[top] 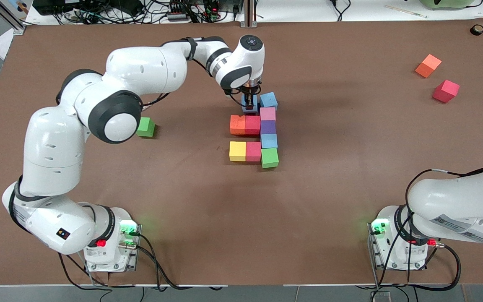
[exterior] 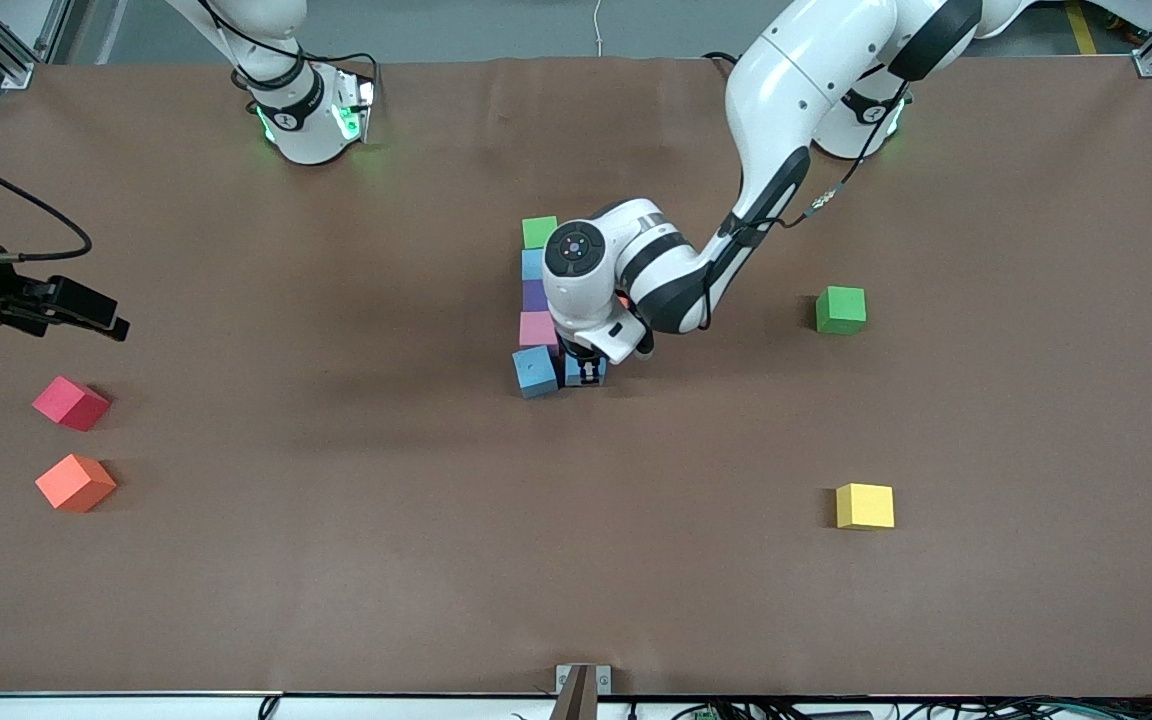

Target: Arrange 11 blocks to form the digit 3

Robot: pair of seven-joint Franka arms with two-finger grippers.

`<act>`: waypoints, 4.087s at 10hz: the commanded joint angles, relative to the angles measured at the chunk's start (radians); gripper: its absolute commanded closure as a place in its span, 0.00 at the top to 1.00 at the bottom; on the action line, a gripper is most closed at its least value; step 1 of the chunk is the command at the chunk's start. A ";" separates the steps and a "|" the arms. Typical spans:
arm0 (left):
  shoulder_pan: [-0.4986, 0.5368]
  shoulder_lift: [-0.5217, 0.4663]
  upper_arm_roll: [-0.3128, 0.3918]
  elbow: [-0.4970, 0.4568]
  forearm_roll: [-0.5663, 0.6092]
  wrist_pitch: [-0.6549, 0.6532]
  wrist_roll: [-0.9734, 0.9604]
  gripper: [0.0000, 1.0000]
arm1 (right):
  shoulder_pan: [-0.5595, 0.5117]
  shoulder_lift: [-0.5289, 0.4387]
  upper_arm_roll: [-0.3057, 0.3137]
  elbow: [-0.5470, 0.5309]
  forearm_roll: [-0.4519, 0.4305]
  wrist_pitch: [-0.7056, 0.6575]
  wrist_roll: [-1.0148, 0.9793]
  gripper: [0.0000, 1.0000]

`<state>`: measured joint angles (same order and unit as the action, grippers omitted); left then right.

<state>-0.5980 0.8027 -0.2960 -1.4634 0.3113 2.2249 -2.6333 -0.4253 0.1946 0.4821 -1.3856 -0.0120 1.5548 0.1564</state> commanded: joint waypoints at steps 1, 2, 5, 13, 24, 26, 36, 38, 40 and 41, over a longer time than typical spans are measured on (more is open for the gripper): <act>-0.011 0.016 0.014 0.041 -0.009 0.001 -0.004 0.30 | 0.069 -0.006 -0.095 0.007 0.006 -0.022 -0.017 1.00; -0.010 0.023 0.014 0.048 -0.008 0.001 -0.002 0.30 | 0.252 -0.021 -0.308 0.005 0.015 -0.021 -0.017 1.00; -0.011 0.035 0.031 0.049 -0.001 0.007 -0.001 0.30 | 0.442 -0.029 -0.516 0.002 0.026 -0.021 -0.044 1.00; -0.037 0.053 0.038 0.066 0.002 0.032 0.002 0.31 | 0.438 -0.029 -0.517 0.000 0.027 -0.030 -0.101 1.00; 0.153 -0.137 0.026 0.040 0.019 -0.044 0.273 1.00 | 0.422 -0.024 -0.513 0.002 0.047 -0.019 -0.104 1.00; 0.265 -0.149 0.023 0.017 0.009 -0.044 0.375 1.00 | 0.459 -0.021 -0.510 0.007 0.023 -0.001 -0.094 1.00; 0.638 -0.099 0.023 -0.034 -0.046 -0.044 0.930 1.00 | 0.459 -0.050 -0.513 0.011 0.030 -0.010 0.000 1.00; 0.668 -0.091 0.023 -0.028 -0.061 -0.038 0.993 1.00 | 0.458 -0.052 -0.533 0.043 0.015 -0.019 -0.003 1.00; 0.673 -0.065 0.024 -0.012 -0.066 -0.010 1.021 1.00 | 0.459 -0.056 -0.551 0.082 0.018 -0.089 0.000 1.00; 0.675 -0.056 0.024 -0.011 -0.066 -0.005 1.023 1.00 | 0.464 -0.099 -0.548 0.077 0.015 -0.123 0.003 1.00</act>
<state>0.0716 0.7268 -0.2643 -1.4933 0.2622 2.2082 -1.6319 0.0360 0.1493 -0.0724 -1.3044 0.0168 1.4734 0.1440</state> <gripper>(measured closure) 0.000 0.000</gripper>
